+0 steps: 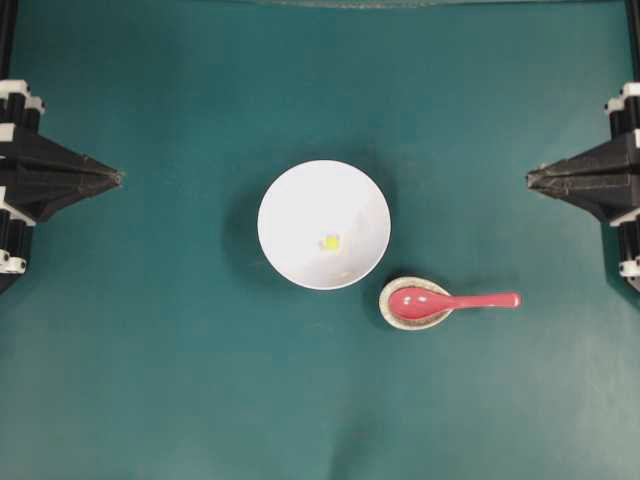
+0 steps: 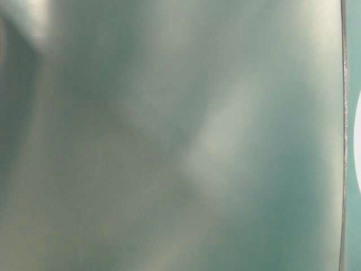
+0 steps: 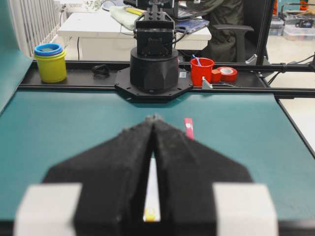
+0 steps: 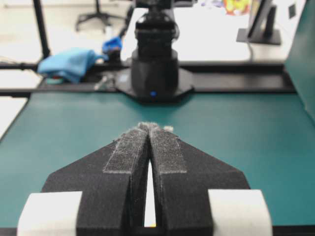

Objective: Scoop the yellow hexagonal prism block from the bowl with a spoon using the right arm.
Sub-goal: 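Move the right gripper left toward the red spoon handle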

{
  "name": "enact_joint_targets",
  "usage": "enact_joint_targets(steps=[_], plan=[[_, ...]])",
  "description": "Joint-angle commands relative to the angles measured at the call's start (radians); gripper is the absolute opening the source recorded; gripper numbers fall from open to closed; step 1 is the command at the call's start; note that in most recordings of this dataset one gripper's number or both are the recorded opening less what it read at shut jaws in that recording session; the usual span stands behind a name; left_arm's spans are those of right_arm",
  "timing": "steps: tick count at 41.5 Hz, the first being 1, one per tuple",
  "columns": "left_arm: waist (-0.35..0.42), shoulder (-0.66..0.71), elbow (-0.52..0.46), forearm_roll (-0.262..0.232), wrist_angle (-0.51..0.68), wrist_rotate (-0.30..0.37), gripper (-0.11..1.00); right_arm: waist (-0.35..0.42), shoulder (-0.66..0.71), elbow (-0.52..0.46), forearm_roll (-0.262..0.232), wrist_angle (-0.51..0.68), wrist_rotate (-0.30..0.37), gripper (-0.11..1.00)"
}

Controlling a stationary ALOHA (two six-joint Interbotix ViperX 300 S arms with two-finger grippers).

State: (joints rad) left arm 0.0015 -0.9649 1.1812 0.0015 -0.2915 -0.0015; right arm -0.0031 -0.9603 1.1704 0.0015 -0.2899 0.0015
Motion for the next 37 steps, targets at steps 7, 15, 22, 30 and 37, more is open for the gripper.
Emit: enact_joint_targets(steps=[7,15,22,30,37], plan=[[0.0,0.006,-0.018,0.011,0.012,0.002,0.0,-0.006,0.066,-0.008,-0.002,0.009,0.003,0.0],[0.0,0.008,-0.018,0.017,0.012,0.011,0.0,0.014,0.161,0.005,0.0,0.002,0.008,0.0],[-0.002,0.008,-0.018,0.017,0.017,0.009,0.0,0.061,0.233,0.008,0.009,-0.006,0.008,0.0],[0.0,0.003,-0.02,0.017,0.04,0.011,0.0,0.118,0.327,0.011,0.028,-0.012,0.008,0.11],[-0.002,0.0,-0.018,0.018,0.052,0.009,0.0,0.152,0.425,0.026,0.063,-0.067,0.008,0.28]])
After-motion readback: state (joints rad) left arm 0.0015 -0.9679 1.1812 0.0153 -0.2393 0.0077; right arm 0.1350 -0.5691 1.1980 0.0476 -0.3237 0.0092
